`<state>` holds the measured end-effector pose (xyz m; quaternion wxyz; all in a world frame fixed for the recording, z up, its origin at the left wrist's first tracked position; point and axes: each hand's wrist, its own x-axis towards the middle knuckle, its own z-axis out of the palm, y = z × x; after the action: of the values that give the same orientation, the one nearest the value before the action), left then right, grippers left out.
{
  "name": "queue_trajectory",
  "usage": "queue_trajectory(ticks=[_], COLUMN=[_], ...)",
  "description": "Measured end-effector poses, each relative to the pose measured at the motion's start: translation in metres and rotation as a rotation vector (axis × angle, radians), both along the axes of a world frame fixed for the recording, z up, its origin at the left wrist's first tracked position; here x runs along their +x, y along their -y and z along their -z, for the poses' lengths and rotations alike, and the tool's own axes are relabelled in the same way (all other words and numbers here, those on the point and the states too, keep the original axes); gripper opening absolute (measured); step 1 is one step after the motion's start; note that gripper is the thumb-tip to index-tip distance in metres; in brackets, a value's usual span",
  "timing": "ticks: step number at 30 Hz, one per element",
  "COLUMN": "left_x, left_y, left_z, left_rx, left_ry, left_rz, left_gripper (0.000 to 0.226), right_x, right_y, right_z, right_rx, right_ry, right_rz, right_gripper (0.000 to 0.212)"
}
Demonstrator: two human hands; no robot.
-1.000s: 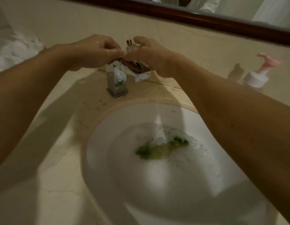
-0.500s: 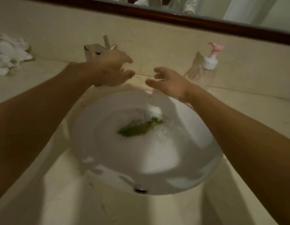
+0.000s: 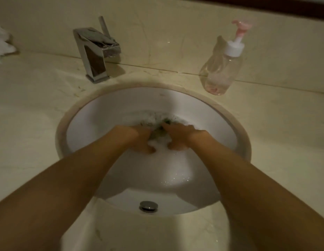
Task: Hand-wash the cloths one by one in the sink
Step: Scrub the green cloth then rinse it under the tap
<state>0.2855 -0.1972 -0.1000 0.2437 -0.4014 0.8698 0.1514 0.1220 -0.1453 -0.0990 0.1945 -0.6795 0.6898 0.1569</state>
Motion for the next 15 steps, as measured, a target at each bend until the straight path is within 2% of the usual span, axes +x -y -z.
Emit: queue_trajectory(ticks=[3, 7, 9, 12, 15], left_x=[0.007, 0.007, 0.003, -0.005, -0.022], left_y=[0.009, 0.015, 0.015, 0.023, 0.021], left_z=[0.014, 0.021, 0.02, 0.007, -0.014], left_rx=[-0.056, -0.179, -0.099, 0.121, 0.248], left_ry=[-0.113, -0.167, -0.238, -0.553, -0.874], left_rz=[-0.08, -0.11, -0.207, -0.437, -0.625], left_gripper=[0.062, 0.048, 0.034, 0.033, 0.035], right_x=[0.008, 0.025, 0.025, 0.013, 0.013], right_y=[0.007, 0.015, 0.015, 0.019, 0.025], right_z=[0.01, 0.022, 0.019, 0.003, -0.009], right_rx=[-0.05, -0.11, -0.114, -0.188, -0.3], right_ry=[-0.041, -0.004, 0.255, 0.739, 0.999], right_rz=[-0.015, 0.026, 0.209, 0.526, 0.733], right_gripper=[0.061, 0.04, 0.037, 0.033, 0.022])
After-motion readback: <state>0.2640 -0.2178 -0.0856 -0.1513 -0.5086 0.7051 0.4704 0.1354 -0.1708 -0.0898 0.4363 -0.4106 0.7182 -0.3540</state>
